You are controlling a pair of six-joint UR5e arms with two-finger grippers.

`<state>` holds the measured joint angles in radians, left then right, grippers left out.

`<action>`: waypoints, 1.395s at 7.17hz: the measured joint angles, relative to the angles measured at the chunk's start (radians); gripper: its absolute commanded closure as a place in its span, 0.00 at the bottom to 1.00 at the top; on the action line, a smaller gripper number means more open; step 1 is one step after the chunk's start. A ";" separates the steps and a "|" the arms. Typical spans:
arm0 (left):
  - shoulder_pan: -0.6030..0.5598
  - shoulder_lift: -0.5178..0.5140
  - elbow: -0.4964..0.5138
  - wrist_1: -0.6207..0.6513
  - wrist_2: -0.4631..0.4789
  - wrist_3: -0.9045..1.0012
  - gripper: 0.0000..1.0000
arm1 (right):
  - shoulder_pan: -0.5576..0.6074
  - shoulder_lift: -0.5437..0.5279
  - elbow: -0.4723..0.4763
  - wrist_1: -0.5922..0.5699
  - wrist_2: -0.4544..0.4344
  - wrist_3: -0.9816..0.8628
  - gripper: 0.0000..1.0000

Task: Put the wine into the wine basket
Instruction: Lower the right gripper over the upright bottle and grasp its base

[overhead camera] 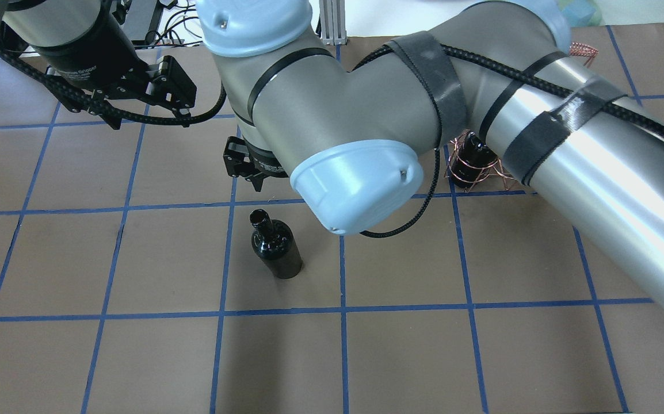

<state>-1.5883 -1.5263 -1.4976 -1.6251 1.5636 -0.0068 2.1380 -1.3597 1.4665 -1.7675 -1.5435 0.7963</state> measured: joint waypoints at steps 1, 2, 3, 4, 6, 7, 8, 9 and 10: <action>0.007 0.005 0.001 -0.004 0.034 0.004 0.00 | 0.008 0.015 0.000 -0.011 0.001 0.009 0.01; 0.023 0.010 0.001 -0.007 0.052 0.010 0.00 | 0.013 0.029 -0.001 -0.016 0.003 0.015 0.01; 0.046 0.014 0.001 -0.013 0.058 0.024 0.00 | 0.017 0.040 -0.001 -0.017 0.010 0.022 0.01; 0.071 0.017 0.001 -0.017 0.060 0.054 0.00 | 0.021 0.046 0.000 -0.018 0.028 0.026 0.02; 0.136 0.025 0.001 -0.026 0.065 0.141 0.00 | 0.034 0.059 0.001 -0.017 0.051 0.029 0.09; 0.168 0.028 0.001 -0.033 0.065 0.178 0.00 | 0.045 0.071 0.002 -0.018 0.054 0.038 0.17; 0.189 0.030 0.001 -0.041 0.065 0.196 0.00 | 0.057 0.085 0.004 -0.023 0.052 0.055 0.22; 0.199 0.031 0.001 -0.047 0.064 0.202 0.00 | 0.065 0.095 0.004 -0.028 0.045 0.062 0.26; 0.203 0.032 0.000 -0.050 0.061 0.204 0.00 | 0.069 0.101 0.005 -0.030 0.039 0.064 0.37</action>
<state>-1.3855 -1.4946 -1.4975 -1.6756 1.6246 0.1973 2.2070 -1.2588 1.4714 -1.7980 -1.5040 0.8606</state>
